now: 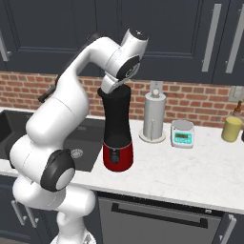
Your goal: Close the lid blender by securely placing the lid on top.
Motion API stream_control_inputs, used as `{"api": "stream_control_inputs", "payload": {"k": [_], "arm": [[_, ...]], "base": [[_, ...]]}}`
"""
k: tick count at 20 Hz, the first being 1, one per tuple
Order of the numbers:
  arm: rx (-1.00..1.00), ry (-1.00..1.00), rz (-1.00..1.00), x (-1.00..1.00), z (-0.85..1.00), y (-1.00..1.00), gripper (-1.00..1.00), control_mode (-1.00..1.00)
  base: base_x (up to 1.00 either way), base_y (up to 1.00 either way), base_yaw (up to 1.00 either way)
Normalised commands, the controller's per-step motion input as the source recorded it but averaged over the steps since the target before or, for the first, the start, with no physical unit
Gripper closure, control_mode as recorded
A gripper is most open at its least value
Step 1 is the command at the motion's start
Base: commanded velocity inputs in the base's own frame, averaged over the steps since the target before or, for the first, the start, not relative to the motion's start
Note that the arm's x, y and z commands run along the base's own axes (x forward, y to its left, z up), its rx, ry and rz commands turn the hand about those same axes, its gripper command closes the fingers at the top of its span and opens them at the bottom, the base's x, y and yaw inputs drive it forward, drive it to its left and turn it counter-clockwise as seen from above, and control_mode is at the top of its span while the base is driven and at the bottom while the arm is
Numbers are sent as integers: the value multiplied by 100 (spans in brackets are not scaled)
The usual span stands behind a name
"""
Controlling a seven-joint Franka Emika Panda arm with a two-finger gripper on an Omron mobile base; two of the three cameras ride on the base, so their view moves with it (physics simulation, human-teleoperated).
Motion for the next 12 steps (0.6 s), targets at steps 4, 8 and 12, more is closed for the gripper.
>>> {"api": "stream_control_inputs", "payload": {"k": [4, 8, 12], "arm": [[0, 0, 0, 18, 0, -12, 100, -100], [0, 0, 0, 16, 0, -11, 100, -100], [0, 0, 0, 0, 0, -2, -100, -100]], "base": [[0, 0, 0], [0, 0, 0], [0, 0, 0]]}}
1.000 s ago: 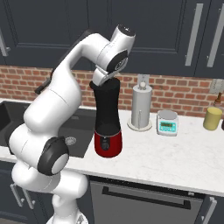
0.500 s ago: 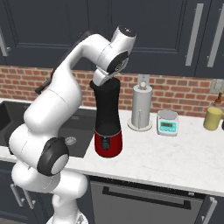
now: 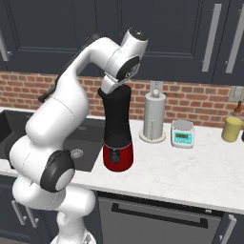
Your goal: Close the lid blender by securely placing the lid on top.
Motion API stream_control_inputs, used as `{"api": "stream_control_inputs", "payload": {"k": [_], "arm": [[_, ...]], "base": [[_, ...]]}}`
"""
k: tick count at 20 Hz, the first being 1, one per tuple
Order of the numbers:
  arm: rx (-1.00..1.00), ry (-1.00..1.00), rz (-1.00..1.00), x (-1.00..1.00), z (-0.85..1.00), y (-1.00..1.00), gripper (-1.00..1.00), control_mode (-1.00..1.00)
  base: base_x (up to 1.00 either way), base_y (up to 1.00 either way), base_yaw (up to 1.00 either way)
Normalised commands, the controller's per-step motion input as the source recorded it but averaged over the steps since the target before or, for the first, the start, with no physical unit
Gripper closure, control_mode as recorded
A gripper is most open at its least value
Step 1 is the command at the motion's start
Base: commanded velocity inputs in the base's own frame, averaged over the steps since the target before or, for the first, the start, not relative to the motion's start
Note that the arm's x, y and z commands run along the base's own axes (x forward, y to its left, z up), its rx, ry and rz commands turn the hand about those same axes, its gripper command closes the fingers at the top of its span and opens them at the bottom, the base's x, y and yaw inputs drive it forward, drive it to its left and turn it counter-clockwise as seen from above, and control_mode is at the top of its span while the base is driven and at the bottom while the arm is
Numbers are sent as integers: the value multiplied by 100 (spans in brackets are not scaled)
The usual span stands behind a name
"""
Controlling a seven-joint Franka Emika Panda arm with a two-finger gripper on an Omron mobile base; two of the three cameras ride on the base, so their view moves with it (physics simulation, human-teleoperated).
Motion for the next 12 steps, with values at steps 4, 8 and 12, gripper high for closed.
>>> {"api": "stream_control_inputs", "payload": {"k": [4, 8, 12], "arm": [[0, 0, 0, 0, 0, -1, -100, -100], [0, -10, 0, 0, 21, -9, -100, -100], [0, -25, 0, -23, 44, -3, -100, -100]], "base": [[0, 0, 0], [0, 0, 0], [0, 0, 0]]}}
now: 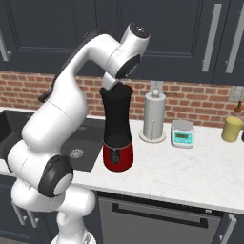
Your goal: Close the lid blender by securely placing the lid on top.
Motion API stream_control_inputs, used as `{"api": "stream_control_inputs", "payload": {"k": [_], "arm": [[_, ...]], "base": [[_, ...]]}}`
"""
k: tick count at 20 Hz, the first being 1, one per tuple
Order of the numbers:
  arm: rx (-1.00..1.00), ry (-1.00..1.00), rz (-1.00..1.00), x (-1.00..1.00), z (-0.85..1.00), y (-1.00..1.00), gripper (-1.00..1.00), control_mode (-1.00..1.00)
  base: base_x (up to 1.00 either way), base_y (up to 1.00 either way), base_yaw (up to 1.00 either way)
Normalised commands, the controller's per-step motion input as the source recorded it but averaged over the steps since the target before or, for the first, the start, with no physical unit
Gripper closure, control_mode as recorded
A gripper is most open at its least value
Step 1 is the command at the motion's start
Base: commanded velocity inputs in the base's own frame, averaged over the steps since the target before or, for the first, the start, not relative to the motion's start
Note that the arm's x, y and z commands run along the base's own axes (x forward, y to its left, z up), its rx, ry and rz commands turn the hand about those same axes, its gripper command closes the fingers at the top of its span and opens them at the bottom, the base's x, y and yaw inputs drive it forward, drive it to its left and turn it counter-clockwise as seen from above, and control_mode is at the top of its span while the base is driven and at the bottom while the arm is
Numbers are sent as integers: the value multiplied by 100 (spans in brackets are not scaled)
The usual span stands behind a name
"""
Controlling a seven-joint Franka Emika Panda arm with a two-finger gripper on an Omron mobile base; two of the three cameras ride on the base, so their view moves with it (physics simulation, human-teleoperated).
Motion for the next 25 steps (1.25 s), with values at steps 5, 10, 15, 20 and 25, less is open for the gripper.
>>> {"api": "stream_control_inputs", "payload": {"k": [5, 10, 15, 20, 25], "arm": [[0, -38, 0, -66, 51, 0, -100, -100], [0, -39, 0, -100, 4, 0, -100, -100], [-2, -12, 0, -100, -33, 0, -100, -100], [-9, 0, 0, -100, -69, 0, -100, -100], [-8, -7, 0, -100, -59, -24, -100, -100]], "base": [[0, 0, 0], [0, 0, 0], [0, 0, 0], [0, 0, 0], [0, 0, 0]]}}
